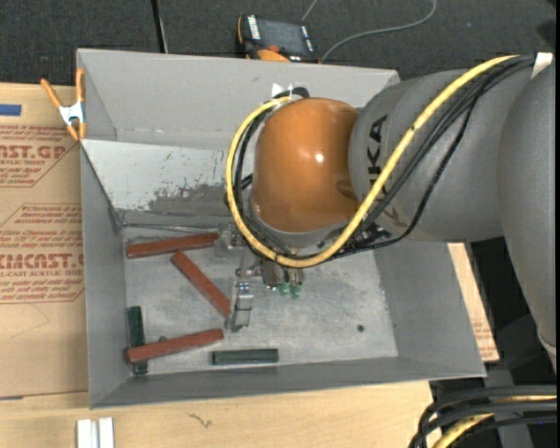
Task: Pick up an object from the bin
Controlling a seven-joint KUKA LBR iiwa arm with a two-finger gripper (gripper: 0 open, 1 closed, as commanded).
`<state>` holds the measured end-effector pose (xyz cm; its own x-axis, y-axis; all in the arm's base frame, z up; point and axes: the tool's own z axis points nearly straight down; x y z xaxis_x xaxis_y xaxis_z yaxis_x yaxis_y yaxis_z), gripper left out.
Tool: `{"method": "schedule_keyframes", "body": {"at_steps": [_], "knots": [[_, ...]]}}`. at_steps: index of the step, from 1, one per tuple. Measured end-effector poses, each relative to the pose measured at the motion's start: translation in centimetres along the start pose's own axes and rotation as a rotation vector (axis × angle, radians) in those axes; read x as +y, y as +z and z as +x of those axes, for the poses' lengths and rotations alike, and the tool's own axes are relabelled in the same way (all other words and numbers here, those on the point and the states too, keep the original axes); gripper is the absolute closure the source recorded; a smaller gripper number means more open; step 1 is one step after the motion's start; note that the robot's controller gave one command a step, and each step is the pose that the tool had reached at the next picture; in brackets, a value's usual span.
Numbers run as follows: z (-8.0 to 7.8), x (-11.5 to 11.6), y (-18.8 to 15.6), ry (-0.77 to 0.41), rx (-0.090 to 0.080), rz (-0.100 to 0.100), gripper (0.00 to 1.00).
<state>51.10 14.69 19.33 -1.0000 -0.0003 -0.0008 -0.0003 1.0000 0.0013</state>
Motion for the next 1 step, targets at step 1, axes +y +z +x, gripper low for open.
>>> {"method": "schedule_keyframes", "body": {"at_steps": [1], "knots": [[0.77,4.54,11.78,-0.386,0.006,0.000,0.00]]}}
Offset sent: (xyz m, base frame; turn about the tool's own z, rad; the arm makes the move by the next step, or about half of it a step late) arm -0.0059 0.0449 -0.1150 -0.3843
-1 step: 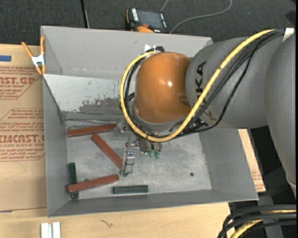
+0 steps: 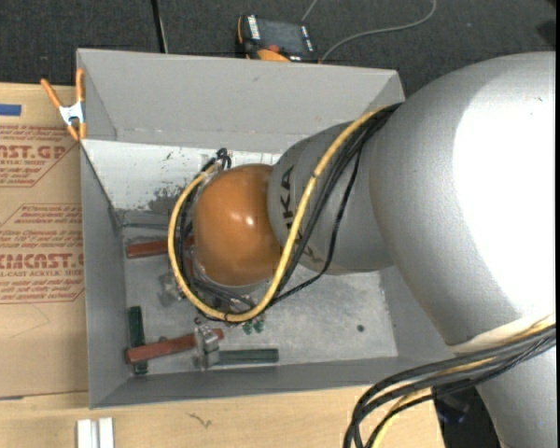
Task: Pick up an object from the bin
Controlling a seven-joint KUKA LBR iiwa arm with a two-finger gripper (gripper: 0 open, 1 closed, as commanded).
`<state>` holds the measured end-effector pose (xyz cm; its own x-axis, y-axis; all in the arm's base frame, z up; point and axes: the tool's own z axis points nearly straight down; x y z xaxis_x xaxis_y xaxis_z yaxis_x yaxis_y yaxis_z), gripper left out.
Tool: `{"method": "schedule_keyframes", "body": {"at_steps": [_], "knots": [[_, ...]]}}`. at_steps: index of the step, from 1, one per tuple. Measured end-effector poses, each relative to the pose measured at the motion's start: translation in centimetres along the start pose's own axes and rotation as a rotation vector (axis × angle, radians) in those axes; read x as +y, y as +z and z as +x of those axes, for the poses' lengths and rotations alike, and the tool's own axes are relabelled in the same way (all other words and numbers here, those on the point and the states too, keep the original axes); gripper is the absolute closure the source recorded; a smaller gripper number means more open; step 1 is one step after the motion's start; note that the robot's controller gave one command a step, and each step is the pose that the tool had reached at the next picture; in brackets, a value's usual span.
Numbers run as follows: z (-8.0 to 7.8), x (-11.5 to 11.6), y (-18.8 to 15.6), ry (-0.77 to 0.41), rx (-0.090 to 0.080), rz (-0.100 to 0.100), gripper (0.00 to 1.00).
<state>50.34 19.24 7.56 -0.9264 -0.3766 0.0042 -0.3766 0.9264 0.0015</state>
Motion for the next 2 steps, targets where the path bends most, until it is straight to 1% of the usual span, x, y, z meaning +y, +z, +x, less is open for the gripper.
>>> {"method": "schedule_keyframes", "body": {"at_steps": [1,2], "knots": [[-0.1,-0.1,-0.2,0.002,-0.004,0.000,1.00],[-1.9,2.2,-12.8,-0.019,-0.014,0.001,1.00]]}}
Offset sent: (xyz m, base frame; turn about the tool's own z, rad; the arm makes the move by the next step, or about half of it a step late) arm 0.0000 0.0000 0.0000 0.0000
